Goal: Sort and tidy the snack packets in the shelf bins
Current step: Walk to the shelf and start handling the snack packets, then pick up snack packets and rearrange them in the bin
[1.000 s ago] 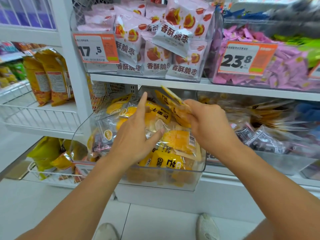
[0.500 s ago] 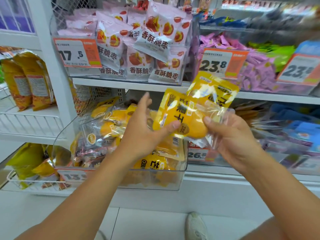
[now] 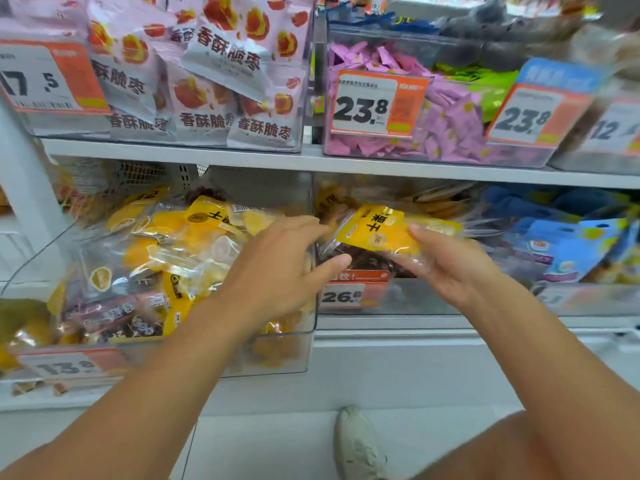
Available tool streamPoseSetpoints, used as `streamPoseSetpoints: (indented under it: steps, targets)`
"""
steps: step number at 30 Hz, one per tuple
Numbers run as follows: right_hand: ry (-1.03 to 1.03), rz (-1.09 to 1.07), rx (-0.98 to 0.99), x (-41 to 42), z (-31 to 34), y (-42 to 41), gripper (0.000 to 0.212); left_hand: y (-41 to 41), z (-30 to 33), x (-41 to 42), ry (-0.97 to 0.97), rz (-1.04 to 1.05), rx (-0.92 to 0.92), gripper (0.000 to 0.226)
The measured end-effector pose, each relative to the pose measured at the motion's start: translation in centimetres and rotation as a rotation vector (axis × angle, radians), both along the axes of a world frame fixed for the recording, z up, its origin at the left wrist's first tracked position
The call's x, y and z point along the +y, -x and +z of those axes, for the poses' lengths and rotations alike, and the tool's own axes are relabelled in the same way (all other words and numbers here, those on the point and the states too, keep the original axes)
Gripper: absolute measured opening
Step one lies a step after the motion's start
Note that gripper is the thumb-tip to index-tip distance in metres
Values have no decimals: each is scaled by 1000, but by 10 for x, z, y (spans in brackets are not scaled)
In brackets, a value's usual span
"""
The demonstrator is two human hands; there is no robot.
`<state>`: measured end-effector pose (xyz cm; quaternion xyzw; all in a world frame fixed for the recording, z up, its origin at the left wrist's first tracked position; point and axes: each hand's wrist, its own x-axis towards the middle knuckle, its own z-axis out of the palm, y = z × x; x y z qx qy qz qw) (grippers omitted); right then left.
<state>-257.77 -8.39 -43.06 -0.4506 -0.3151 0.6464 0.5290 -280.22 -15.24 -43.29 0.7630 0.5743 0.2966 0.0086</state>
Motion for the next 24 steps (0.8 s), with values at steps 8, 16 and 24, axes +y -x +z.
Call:
streamPoseSetpoints:
  steps: [8,16,24]
  targets:
    - [-158,-281,-1573,27,-17,-12,91,-17,-17,7,110,-75,202,67]
    - [-489,-220,-1782,6,-12,17,50,16,-1,0,-31,49,78,47]
    - [-999,339,-1411,2,-1,107,56,87,-6,2,153,330,120,75]
